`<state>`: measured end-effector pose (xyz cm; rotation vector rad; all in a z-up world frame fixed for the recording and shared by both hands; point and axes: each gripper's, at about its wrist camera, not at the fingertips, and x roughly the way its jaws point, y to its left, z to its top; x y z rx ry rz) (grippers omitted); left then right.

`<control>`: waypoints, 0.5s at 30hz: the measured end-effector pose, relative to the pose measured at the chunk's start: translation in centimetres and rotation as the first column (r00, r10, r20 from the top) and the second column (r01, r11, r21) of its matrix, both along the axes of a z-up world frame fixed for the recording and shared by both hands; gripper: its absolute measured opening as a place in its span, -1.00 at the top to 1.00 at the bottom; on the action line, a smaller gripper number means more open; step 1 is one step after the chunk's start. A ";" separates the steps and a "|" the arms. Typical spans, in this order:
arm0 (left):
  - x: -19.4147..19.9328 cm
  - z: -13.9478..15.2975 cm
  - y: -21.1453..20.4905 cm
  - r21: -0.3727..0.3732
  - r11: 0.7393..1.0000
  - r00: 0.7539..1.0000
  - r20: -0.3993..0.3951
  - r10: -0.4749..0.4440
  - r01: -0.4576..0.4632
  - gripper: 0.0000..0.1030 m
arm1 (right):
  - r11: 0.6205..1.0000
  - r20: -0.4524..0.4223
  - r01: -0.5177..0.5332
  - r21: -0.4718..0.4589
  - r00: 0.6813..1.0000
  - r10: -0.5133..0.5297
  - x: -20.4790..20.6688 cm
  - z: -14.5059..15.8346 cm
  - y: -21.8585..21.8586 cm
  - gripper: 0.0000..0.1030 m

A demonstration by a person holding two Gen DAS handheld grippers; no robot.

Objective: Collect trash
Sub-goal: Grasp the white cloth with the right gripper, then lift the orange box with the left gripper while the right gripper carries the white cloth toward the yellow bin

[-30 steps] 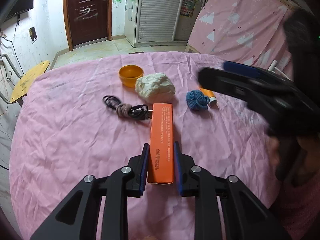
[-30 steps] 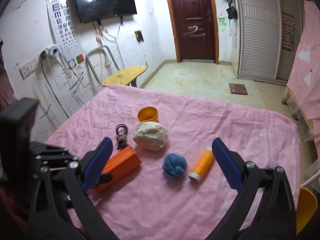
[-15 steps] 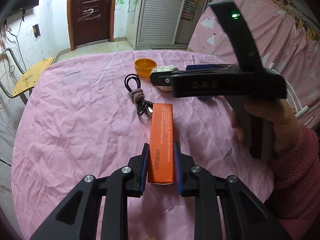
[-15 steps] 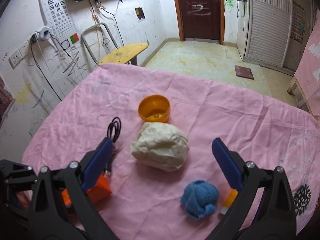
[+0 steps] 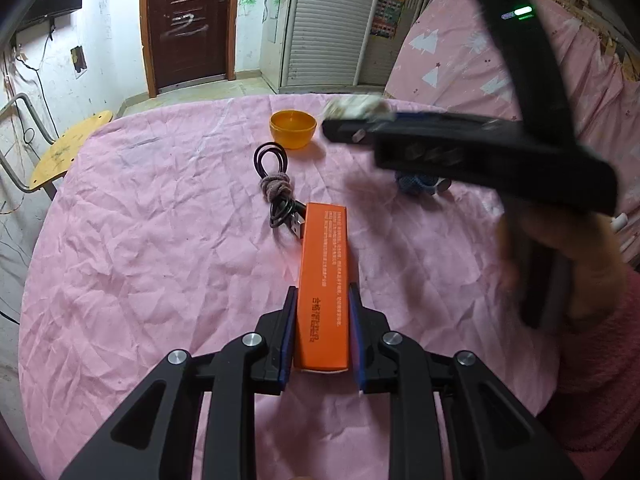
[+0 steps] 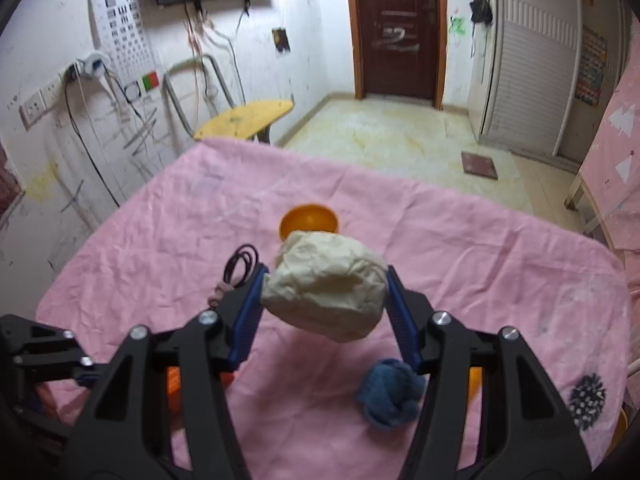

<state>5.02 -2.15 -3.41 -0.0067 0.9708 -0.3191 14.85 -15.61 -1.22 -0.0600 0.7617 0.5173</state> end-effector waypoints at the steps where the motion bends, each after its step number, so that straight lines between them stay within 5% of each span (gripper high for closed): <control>1: 0.0 0.0 -0.1 0.005 1.000 1.000 0.009 0.002 -0.002 0.68 | 1.000 0.008 0.003 0.012 1.000 -0.003 -0.3 0.3 -0.4 -0.07; 15: -0.7 2.1 -1.6 -0.038 0.999 0.998 0.062 -0.002 0.005 0.69 | 0.977 0.066 0.102 0.186 0.991 -0.116 -3.0 2.5 -9.1 -0.08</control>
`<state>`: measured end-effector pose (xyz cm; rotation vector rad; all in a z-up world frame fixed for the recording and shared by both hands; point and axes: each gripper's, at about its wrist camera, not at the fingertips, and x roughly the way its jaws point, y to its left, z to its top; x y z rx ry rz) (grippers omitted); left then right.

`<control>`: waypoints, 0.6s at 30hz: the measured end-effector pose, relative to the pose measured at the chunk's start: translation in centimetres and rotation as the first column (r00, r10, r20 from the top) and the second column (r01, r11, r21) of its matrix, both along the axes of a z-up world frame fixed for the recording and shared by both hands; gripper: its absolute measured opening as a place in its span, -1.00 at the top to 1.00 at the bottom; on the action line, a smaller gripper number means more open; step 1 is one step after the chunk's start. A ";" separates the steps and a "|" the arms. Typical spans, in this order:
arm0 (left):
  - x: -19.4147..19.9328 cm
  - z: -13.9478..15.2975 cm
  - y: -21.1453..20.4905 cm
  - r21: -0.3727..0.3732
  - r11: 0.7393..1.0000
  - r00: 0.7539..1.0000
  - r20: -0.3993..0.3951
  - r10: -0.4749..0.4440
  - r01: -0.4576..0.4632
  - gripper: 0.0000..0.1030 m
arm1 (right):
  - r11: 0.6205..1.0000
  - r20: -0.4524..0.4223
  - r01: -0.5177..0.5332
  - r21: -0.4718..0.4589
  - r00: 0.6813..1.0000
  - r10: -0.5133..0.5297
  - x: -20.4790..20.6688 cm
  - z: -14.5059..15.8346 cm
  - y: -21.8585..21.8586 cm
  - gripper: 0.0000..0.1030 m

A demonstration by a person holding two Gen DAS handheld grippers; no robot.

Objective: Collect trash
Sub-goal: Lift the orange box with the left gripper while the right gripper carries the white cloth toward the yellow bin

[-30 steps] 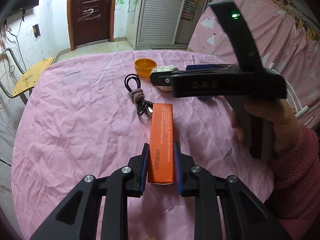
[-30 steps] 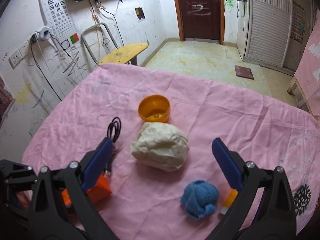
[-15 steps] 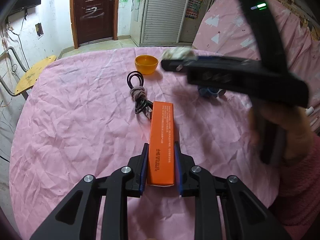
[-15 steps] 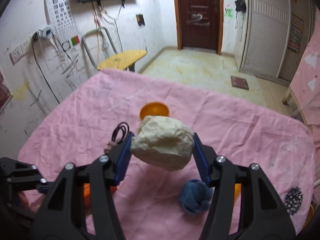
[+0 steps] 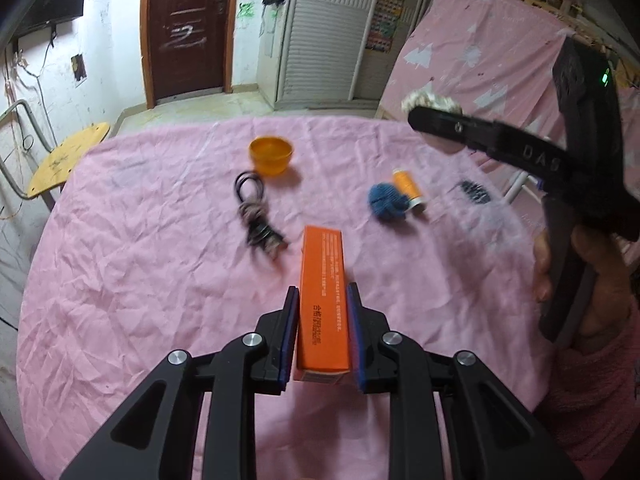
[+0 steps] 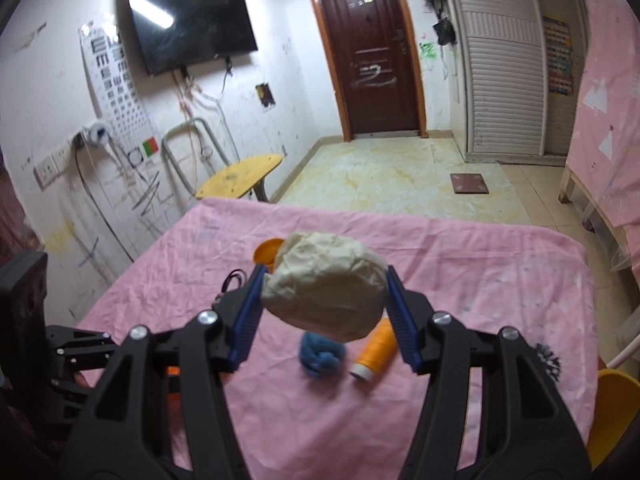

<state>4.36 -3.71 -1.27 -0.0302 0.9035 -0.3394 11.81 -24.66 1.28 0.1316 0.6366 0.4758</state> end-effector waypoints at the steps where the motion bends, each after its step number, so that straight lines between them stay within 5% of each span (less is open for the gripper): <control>1: -0.1 0.4 -0.4 0.007 1.000 1.000 0.012 -0.008 0.008 0.69 | 1.000 0.003 0.011 0.015 1.000 -0.011 -0.2 0.0 -0.8 -0.08; 13: 0.3 0.1 -2.2 0.117 0.993 1.000 0.012 0.018 -0.019 0.67 | 0.986 0.018 0.121 0.111 0.992 -0.123 -2.4 -0.4 -9.3 -0.08; 18: 0.7 -0.3 -1.8 0.162 0.985 0.998 0.011 0.060 -0.061 0.10 | 0.980 0.021 0.138 0.142 0.990 -0.142 -2.8 -0.8 -10.9 -0.09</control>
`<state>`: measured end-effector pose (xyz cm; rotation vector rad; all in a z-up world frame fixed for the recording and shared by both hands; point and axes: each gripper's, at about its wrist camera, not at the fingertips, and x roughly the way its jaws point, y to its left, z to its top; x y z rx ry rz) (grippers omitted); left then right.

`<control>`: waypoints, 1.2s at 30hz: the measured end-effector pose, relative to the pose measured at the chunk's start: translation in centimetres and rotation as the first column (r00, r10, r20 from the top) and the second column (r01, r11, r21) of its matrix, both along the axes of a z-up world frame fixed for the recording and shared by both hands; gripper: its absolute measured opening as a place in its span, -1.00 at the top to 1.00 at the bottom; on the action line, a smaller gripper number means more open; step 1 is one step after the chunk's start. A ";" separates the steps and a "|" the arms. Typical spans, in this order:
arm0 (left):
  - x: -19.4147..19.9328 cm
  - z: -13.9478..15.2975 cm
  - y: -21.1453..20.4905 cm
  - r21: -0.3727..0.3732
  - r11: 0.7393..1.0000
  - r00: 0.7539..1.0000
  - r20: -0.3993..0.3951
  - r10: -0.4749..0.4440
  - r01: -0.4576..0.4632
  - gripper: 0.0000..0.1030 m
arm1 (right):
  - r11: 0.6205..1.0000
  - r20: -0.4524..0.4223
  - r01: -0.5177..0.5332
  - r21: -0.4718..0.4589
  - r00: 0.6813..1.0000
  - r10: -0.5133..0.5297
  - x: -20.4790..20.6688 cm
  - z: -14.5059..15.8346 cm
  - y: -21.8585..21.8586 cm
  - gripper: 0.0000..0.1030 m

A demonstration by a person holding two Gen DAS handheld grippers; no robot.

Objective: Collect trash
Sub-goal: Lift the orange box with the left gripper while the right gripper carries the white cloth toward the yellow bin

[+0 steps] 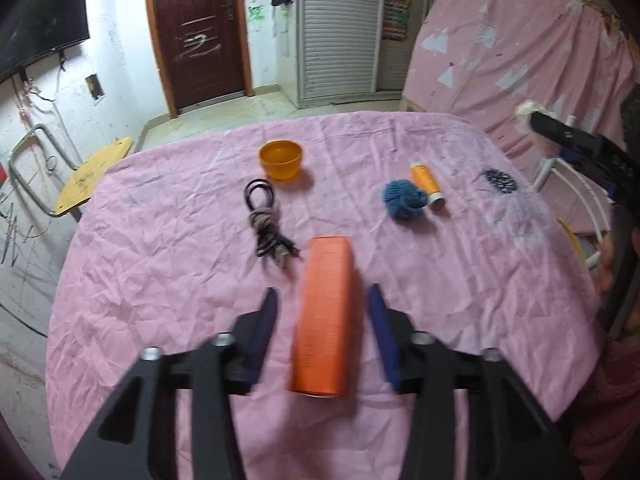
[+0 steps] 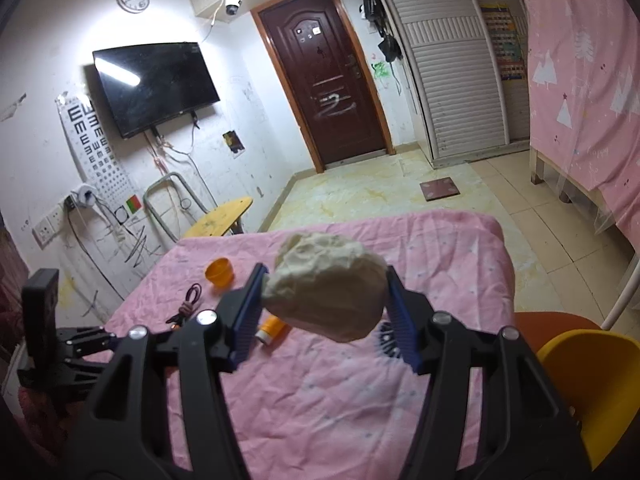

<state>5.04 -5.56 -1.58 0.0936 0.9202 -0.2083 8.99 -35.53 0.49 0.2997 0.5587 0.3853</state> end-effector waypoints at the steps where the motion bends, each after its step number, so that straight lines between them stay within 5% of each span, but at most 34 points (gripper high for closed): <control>1: 0.0 -0.1 0.0 0.004 1.000 1.000 -0.003 0.003 -0.003 0.09 | 1.000 0.000 0.004 0.005 1.000 -0.004 0.0 -0.1 -0.4 -0.09; 6: 0.4 -1.4 -0.4 0.020 1.000 0.999 -0.046 -0.001 0.002 0.11 | 0.999 -0.002 0.038 0.021 0.999 -0.038 -0.2 -0.8 -2.1 -0.09; 11: 0.3 -2.0 -1.5 0.045 0.999 0.999 -0.045 -0.012 0.014 0.69 | 0.997 -0.006 0.064 0.032 0.998 -0.064 -0.4 -1.0 -3.5 -0.10; 25: 0.3 0.1 -3.8 0.029 0.999 1.000 0.004 -0.028 0.028 0.70 | 0.986 0.003 0.161 0.037 0.987 -0.161 -0.9 -1.0 -7.6 -0.11; 28: 0.4 0.6 -4.5 0.000 0.999 0.999 -0.002 -0.042 0.042 0.70 | 0.990 -0.026 0.143 -0.009 0.989 -0.143 -0.1 -1.7 -7.1 -0.74; 36: 0.3 0.9 -5.7 -0.021 0.998 0.998 -0.002 -0.061 0.061 0.70 | 0.975 -0.118 0.082 -0.208 0.987 -0.109 1.2 -3.3 -5.4 -0.78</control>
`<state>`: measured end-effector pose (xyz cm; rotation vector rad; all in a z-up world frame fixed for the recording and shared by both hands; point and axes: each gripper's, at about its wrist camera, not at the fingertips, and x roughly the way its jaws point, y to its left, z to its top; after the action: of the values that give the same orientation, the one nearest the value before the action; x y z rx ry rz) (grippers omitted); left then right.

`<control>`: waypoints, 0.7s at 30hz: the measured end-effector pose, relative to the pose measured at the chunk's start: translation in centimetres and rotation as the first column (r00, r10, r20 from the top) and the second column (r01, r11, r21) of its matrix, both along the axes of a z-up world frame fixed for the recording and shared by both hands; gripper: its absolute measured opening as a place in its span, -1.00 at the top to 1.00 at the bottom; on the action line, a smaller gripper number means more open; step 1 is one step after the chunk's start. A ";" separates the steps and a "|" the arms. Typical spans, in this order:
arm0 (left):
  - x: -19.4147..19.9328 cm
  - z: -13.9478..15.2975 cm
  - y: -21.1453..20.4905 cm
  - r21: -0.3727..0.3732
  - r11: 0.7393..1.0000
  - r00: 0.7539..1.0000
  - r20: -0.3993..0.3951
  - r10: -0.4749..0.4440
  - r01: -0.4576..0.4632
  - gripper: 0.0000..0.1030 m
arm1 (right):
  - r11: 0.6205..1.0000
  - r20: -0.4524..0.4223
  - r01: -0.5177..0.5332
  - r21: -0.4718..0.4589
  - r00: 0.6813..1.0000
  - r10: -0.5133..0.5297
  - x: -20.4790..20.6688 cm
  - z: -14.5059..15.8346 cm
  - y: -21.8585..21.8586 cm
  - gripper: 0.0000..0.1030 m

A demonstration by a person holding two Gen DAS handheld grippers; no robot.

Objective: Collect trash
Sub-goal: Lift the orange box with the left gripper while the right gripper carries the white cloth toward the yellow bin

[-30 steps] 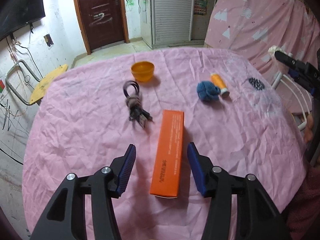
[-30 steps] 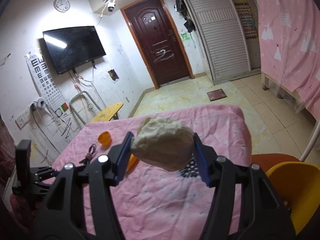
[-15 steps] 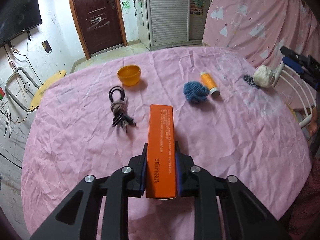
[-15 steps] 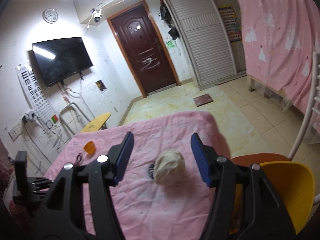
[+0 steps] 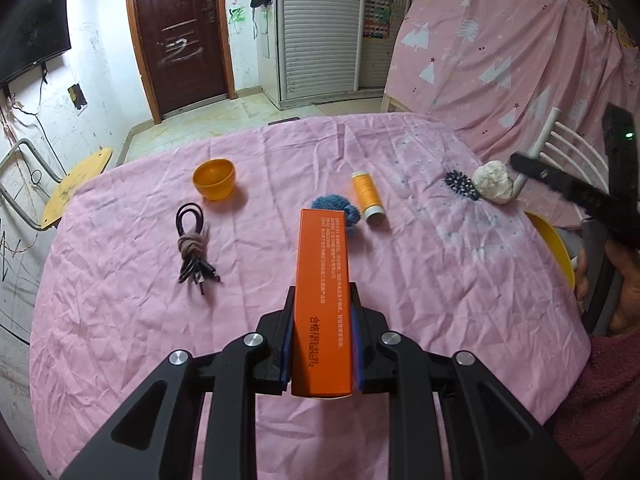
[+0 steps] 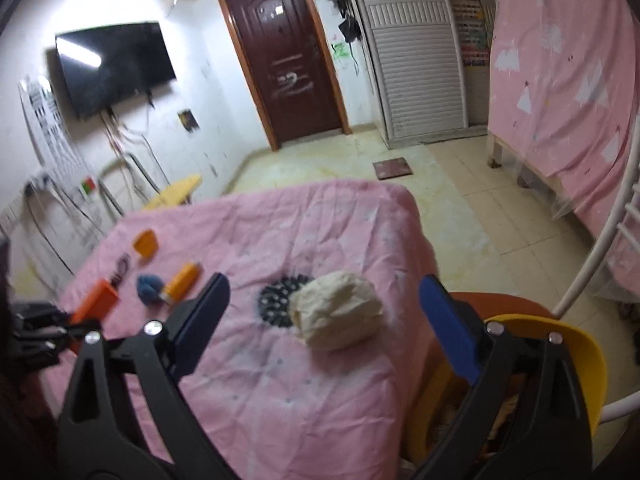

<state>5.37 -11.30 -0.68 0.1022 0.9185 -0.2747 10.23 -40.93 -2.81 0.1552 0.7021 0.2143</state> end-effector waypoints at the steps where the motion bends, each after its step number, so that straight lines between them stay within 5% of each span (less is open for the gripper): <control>1: 0.0 0.2 -0.1 -0.003 1.000 1.000 0.003 -0.003 0.003 0.70 | 1.000 -0.015 -0.003 -0.029 1.000 0.002 0.2 -0.2 0.1 -0.78; 5: -0.1 0.4 -0.7 -0.006 1.000 1.000 0.004 -0.014 0.014 0.70 | 0.992 -0.048 -0.030 -0.119 0.999 0.024 0.9 -0.8 0.6 -0.78; 12: 0.3 0.2 -1.3 -0.004 1.000 1.000 -0.016 -0.004 0.004 0.70 | 0.973 -0.091 -0.127 -0.190 0.990 0.112 2.3 -2.2 2.2 -0.13; 21: 0.1 0.9 -2.7 -0.007 1.000 1.000 -0.003 -0.024 0.024 0.70 | 0.982 -0.052 -0.104 -0.161 0.994 0.096 2.0 -1.6 1.6 -0.08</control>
<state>5.44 -14.04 0.21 0.1059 0.9197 -0.3002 12.22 -39.31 -4.44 -0.0323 0.7687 0.2491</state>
